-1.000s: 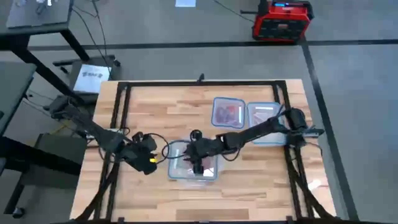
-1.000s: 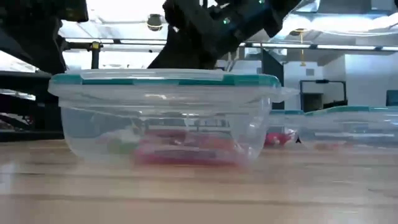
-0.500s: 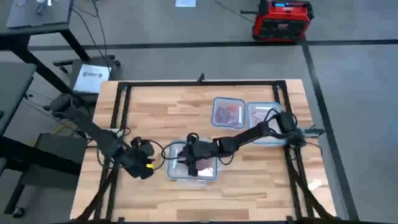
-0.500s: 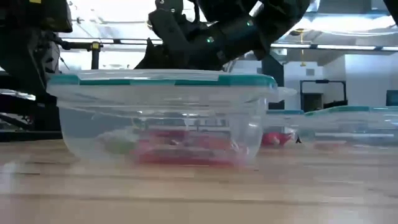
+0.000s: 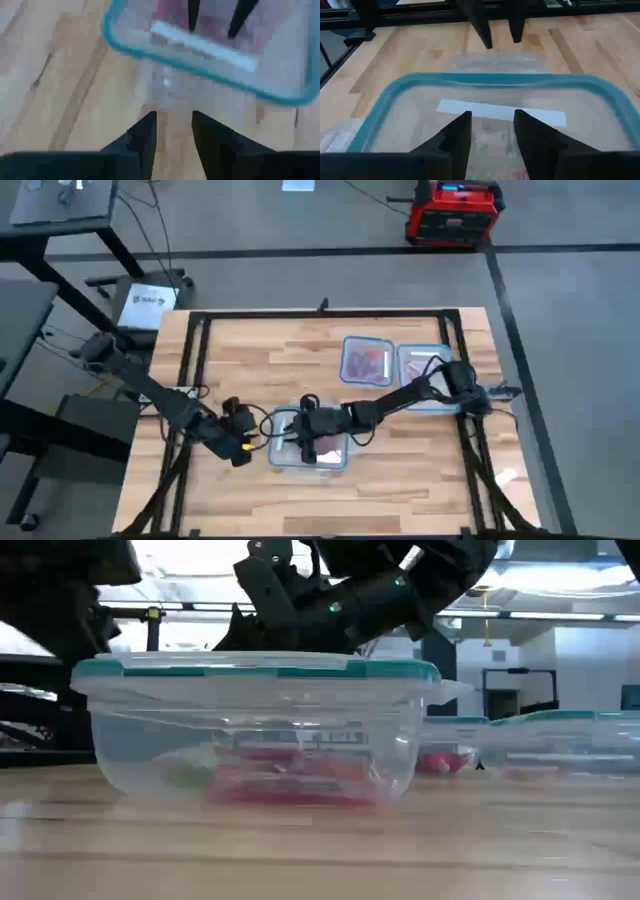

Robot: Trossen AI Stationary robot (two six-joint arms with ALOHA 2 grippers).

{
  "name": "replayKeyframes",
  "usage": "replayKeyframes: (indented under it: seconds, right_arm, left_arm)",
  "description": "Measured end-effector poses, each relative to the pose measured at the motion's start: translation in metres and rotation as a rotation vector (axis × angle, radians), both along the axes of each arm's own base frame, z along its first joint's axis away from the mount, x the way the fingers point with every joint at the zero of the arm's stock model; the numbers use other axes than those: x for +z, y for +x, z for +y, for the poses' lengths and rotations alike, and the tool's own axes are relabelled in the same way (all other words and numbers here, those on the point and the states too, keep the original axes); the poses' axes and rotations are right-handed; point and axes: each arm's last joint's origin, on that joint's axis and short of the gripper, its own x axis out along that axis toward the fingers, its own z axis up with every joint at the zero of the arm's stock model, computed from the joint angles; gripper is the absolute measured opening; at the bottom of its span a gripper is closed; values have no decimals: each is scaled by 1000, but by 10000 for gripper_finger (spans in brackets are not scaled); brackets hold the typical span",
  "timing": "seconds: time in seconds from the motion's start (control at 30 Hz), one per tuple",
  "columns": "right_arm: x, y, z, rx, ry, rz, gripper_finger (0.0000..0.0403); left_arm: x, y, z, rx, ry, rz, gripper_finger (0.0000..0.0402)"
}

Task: Sort candy

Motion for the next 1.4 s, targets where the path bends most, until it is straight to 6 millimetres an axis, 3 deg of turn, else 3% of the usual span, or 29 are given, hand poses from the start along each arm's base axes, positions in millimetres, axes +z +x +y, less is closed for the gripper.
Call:
replayKeyframes:
  seconds: [0.3,0.63,1.07,1.4]
  right_arm:
    - [0,0,-2,-4,1,-1,137]
    - [-11,2,-3,-11,-7,5,136]
    - [-13,1,-3,23,-21,30,136]
    - [-26,3,2,89,14,38,123]
  left_arm:
    - [-25,23,-1,-53,2,96,109]
    - [-43,53,-6,-88,-30,18,109]
    - [-41,66,18,-5,-43,-7,109]
    - [-36,77,27,-70,-31,47,109]
